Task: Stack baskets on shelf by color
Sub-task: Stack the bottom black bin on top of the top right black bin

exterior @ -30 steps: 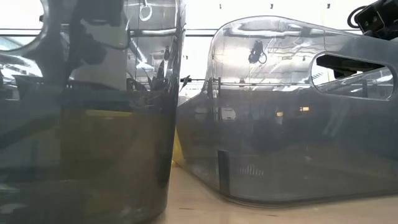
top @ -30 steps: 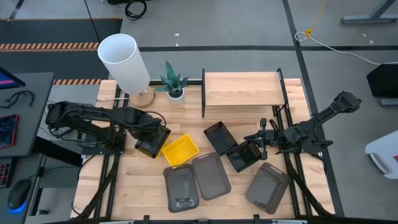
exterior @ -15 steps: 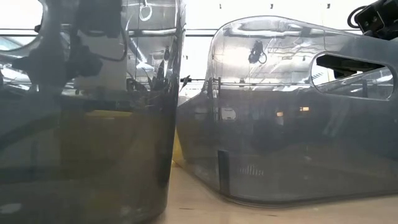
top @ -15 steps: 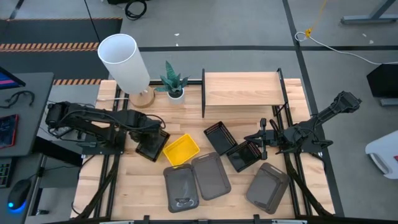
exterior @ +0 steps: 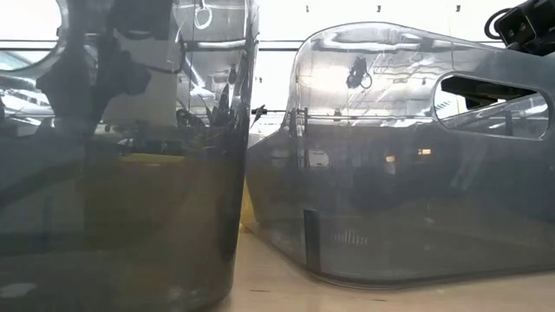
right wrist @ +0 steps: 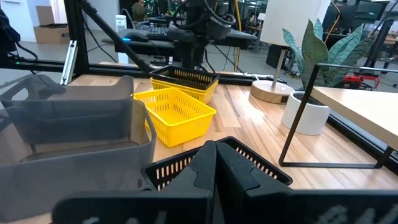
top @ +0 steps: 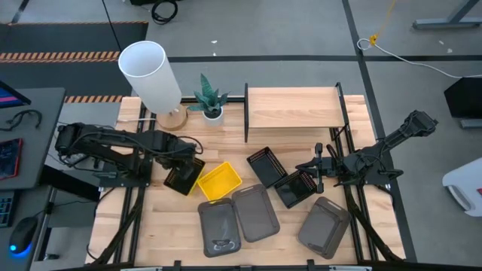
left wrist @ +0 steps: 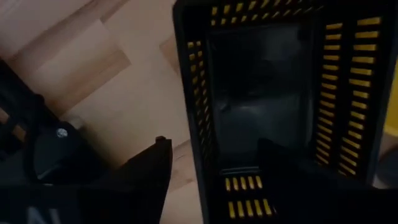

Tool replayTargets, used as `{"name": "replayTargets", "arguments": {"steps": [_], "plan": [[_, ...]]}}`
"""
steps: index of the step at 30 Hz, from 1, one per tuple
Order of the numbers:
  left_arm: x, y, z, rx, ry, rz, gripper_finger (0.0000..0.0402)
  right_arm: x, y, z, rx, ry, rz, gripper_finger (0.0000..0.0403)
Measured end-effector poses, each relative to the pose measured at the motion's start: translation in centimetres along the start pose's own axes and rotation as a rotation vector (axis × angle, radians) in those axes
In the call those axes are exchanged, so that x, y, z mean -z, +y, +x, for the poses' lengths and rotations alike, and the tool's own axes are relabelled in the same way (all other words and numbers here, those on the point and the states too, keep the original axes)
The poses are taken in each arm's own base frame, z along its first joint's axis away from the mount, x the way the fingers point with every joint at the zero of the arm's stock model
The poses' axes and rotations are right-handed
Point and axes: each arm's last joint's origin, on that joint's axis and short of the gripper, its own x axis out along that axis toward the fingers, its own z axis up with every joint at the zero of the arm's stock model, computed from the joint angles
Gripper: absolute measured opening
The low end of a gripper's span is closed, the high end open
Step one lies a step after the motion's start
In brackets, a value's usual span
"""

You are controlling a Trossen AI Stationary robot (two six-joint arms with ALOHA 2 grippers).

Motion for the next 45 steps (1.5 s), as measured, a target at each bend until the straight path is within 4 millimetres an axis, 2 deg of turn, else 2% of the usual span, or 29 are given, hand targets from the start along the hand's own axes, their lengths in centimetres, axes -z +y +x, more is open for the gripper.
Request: {"name": "replayTargets", "arguments": {"steps": [8,14,19,31,38,45], "plan": [[0.0,0.0,0.0,-0.004,0.000,0.001,0.0210,0.0,0.0,0.0,0.000,0.000,0.000,0.0014],[0.4,0.5,1.5,-0.024,0.035,-0.023,0.0161,0.0,0.0,0.0,0.000,0.000,0.000,0.0014],[0.1,0.6,1.6,-0.018,0.022,-0.036,0.0128,0.0,0.0,0.0,0.000,0.000,0.000,0.0014],[-0.3,0.7,1.8,-0.038,-0.019,-0.006,0.0079,0.0,0.0,0.0,0.000,0.000,0.000,0.0014],[-0.4,0.7,1.8,-0.043,-0.033,-0.007,0.0073,0.0,0.0,0.0,0.000,-0.001,0.000,0.0014],[-0.5,0.7,1.8,-0.051,-0.056,-0.033,0.0104,0.0,0.0,0.0,0.000,-0.001,0.001,0.0014]]}}
